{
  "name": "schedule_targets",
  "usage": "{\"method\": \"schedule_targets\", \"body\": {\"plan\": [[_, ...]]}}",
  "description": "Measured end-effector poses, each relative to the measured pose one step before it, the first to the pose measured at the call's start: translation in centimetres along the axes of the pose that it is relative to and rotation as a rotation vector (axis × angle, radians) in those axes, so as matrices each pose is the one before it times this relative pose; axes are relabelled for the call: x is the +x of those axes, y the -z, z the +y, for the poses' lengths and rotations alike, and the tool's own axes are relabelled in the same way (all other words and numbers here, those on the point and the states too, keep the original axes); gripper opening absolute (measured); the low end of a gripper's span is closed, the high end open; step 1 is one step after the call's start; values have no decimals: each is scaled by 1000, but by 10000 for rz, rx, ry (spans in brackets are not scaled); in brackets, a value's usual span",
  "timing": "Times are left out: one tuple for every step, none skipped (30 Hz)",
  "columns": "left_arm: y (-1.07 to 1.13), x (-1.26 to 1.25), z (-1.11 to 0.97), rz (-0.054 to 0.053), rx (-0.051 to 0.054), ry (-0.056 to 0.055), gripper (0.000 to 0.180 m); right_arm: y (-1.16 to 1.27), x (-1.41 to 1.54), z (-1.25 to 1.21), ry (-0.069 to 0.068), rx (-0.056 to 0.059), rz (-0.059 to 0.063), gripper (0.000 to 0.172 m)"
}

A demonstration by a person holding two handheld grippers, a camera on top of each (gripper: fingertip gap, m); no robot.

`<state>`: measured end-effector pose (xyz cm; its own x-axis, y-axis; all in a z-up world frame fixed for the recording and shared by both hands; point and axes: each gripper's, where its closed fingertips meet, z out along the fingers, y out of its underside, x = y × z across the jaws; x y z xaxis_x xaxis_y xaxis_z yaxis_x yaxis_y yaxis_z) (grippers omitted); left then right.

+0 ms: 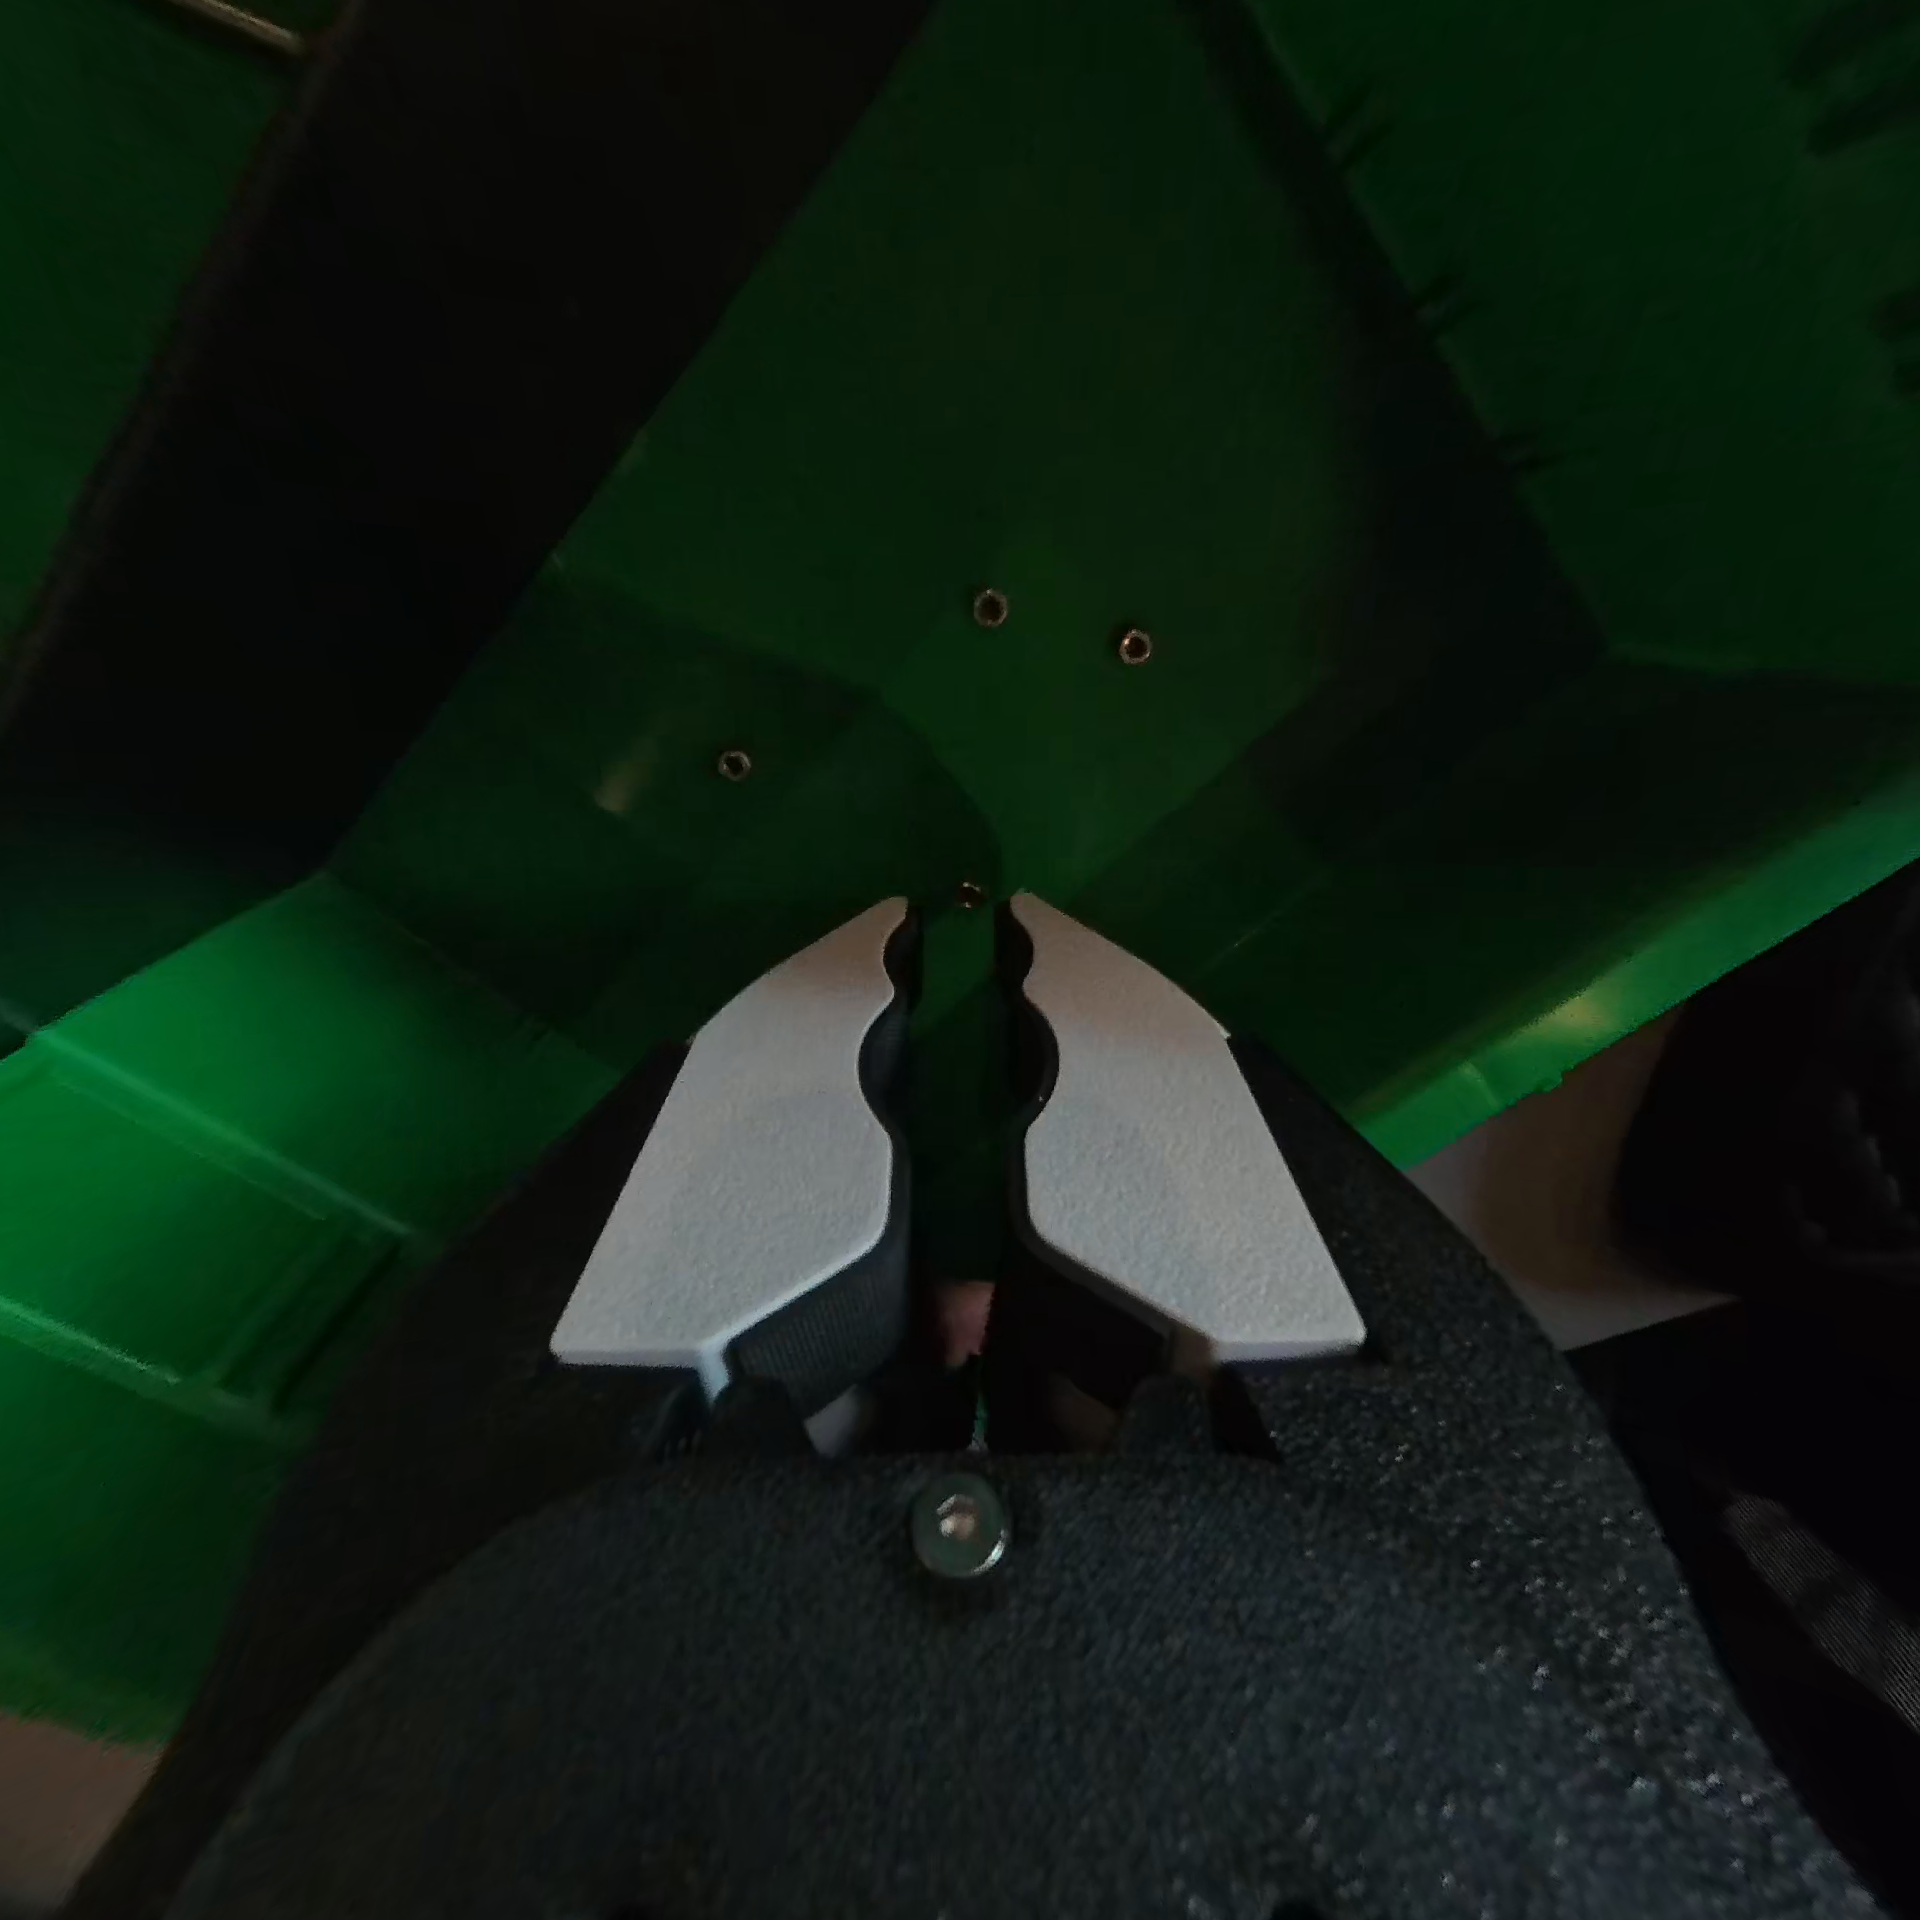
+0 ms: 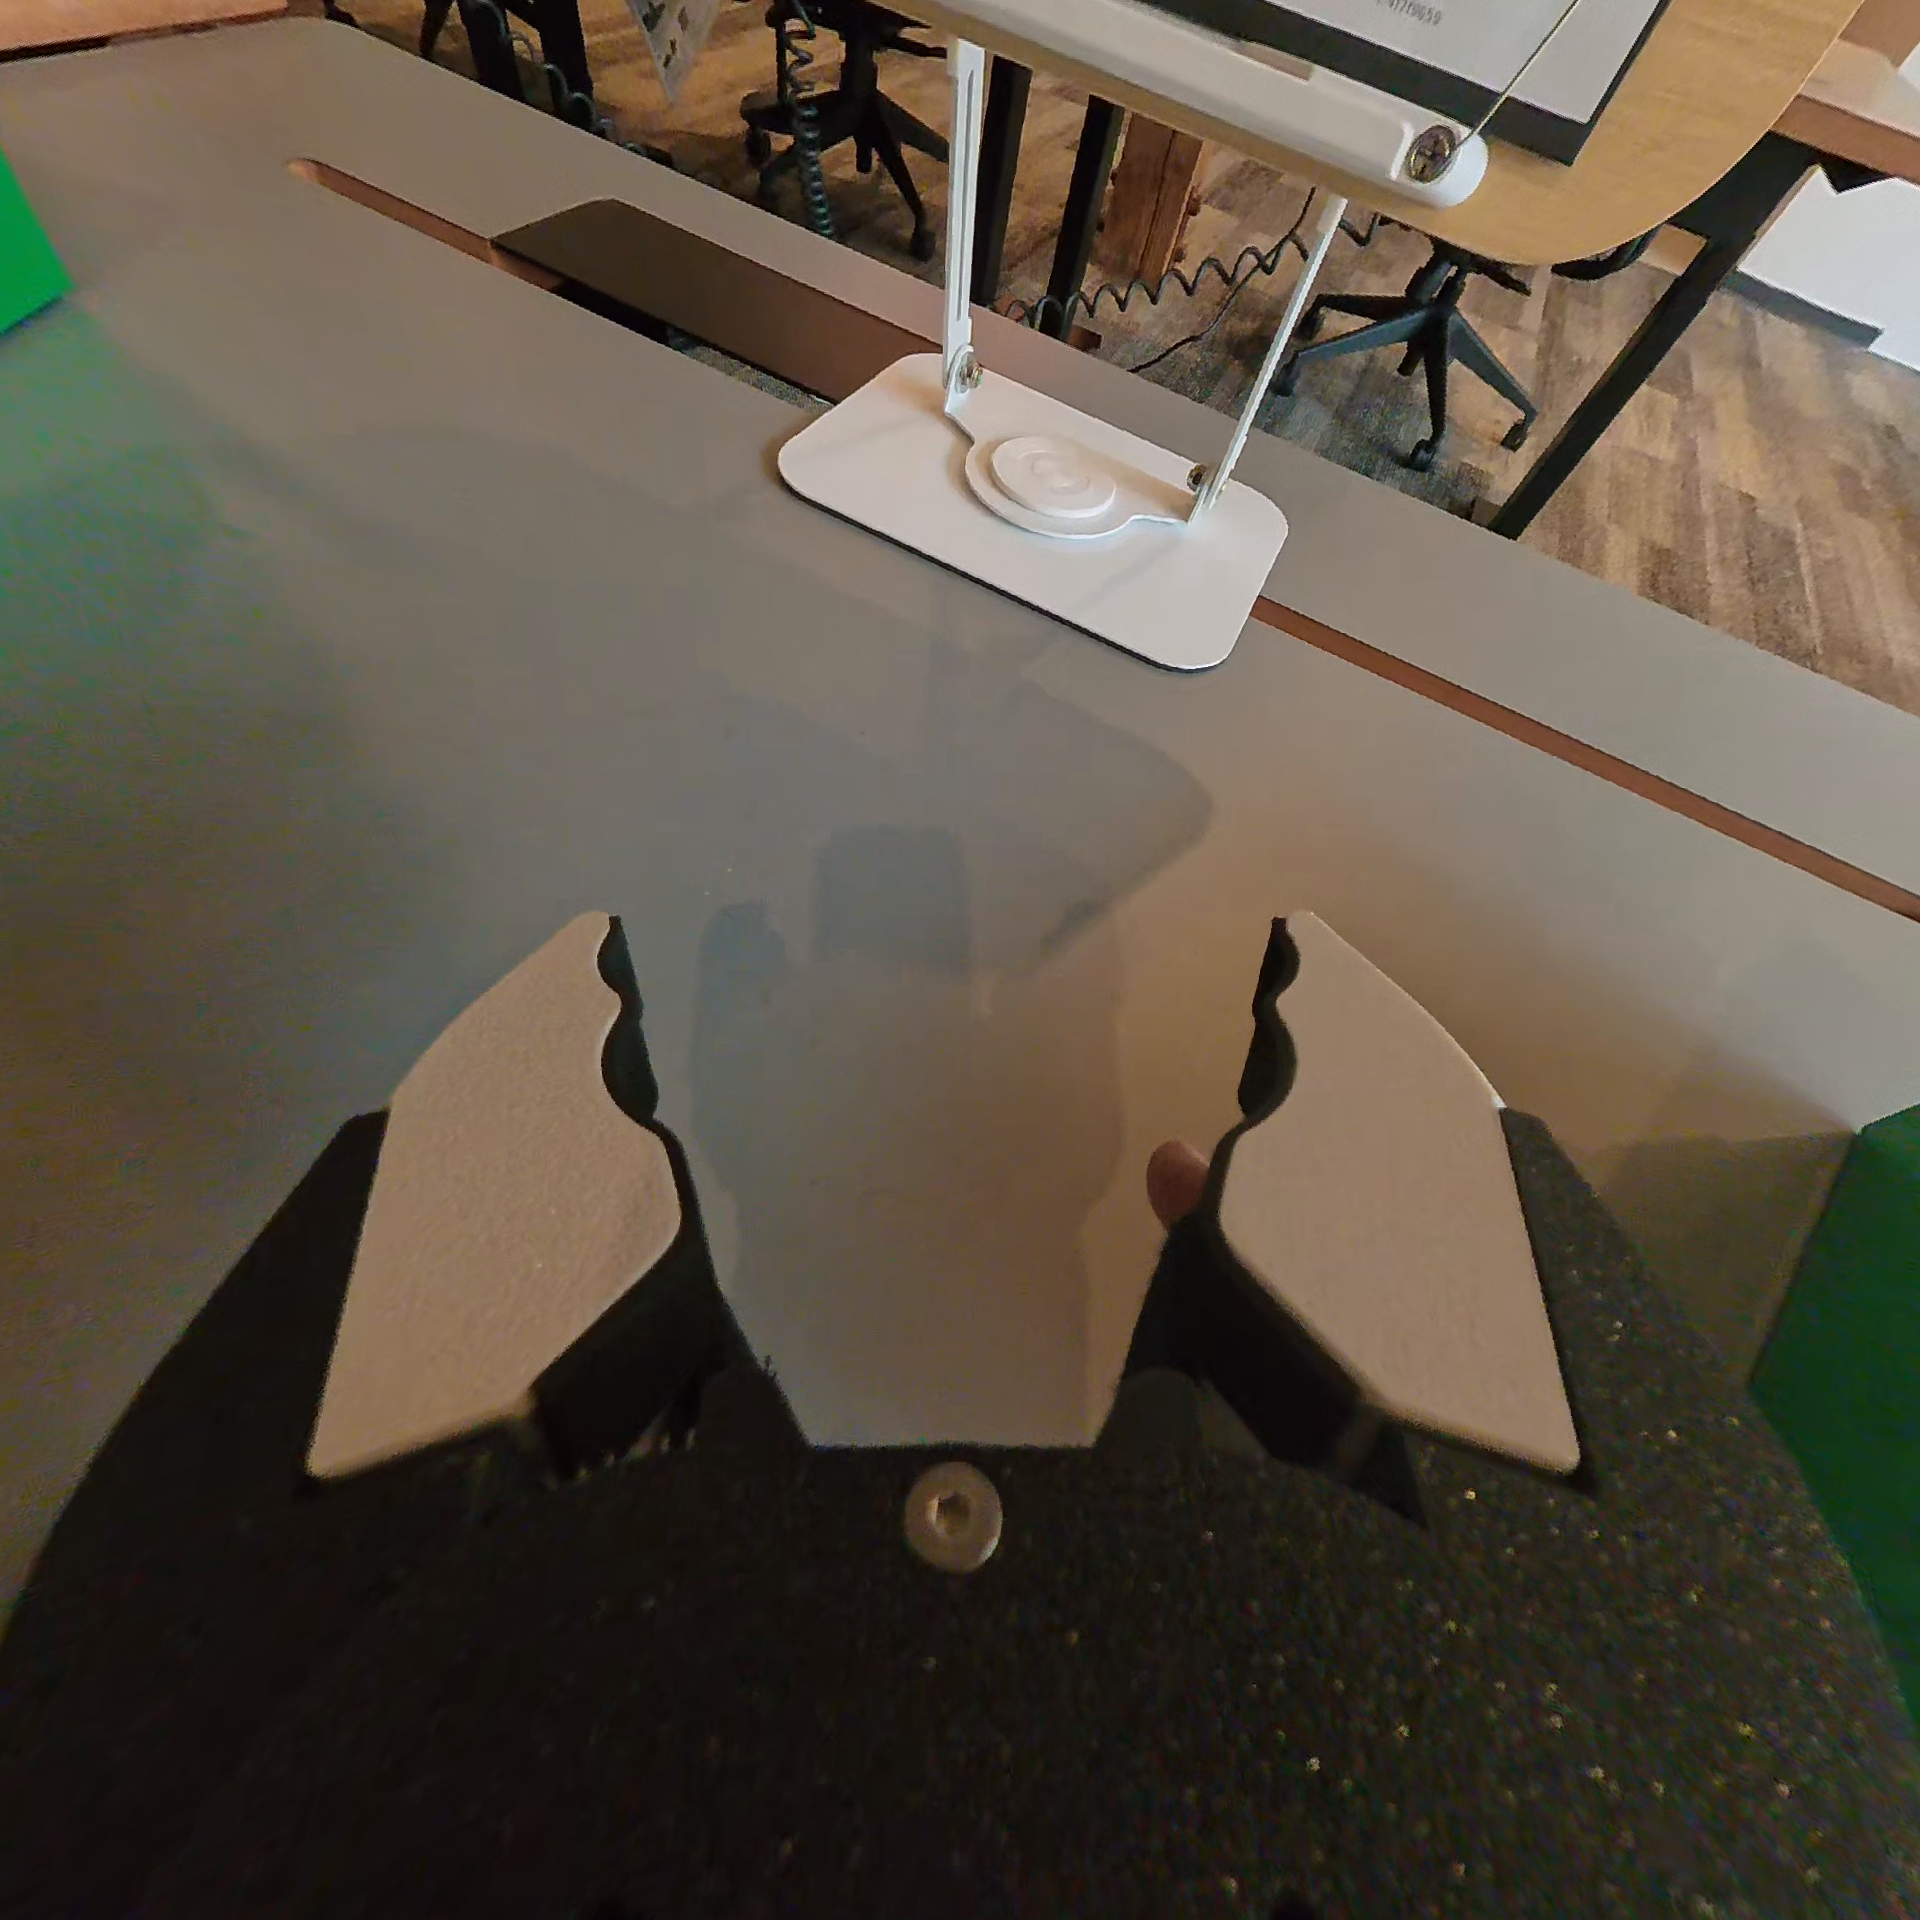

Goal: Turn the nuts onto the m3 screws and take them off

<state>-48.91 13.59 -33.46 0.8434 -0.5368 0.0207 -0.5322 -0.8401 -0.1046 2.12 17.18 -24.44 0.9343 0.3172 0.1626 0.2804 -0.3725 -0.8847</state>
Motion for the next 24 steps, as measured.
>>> {"method": "schedule_targets", "body": {"plan": [[-69,50,60,11,-62,-17,12,23,19,-18,-7,10,7,111],[-94,-25,89,-15,-81,7,12,28,20,-21,-5,15,8,111],[-101,-48,87,-20,-84,23,12,28,11,-21,0,13,6,111],[-45,-22,-27,12,-9,36,12,27,-1,-21,6,11,1,111],[43,9,-117,34,65,52,12,30,3,-10,7,12,7,111],[20,17,-64,33,26,35,12,18,13,-8,7,5,9,111],[-21,-10,-2,12,-14,19,12,13,19,-7,3,3,7,111],[-40,-31,23,-16,-29,22,12,19,5,-7,-1,6,1,111],[-16,-44,-17,-25,-8,25,12,14,9,0,-1,8,5,111],[-10,2,-10,-8,-18,15,12,30,7,-16,8,7,6,111],[-9,-2,2,-21,-19,6,12,28,18,-19,8,10,14,111],[-8,-10,-13,-32,-22,-1,11,17,12,-26,3,12,10,111],[-9,62,-4,4,-21,-24,10,25,3,-27,-3,18,1,111],[-21,127,0,45,-18,-44,7,20,4,-23,-6,12,1,111],[-6,53,2,-11,-11,-41,6,13,17,9,-6,0,4,111],[2,11,-2,-22,-5,-19,5,12,22,7,-6,2,8,111],[-8,11,-2,-5,-4,-18,5,11,13,-11,-10,9,2,111],[6,-17,-1,-14,5,-38,5,13,0,-8,-10,6,-8,111],[9,-44,-3,-25,17,-51,5,9,-10,-13,-3,6,-5,111],[18,23,-13,28,33,-50,5,-6,-34,-8,5,0,-7,111],[56,83,-62,70,65,-25,4,-14,-42,9,16,-11,-13,111],[161,95,-99,71,85,-15,4,-17,-31,4,14,-7,-4,111],[291,15,-95,-9,86,-24,4,-18,-21,11,5,-11,-8,111],[432,-62,-129,-72,98,-22,4,-28,-29,22,4,-16,-15,111]]}}
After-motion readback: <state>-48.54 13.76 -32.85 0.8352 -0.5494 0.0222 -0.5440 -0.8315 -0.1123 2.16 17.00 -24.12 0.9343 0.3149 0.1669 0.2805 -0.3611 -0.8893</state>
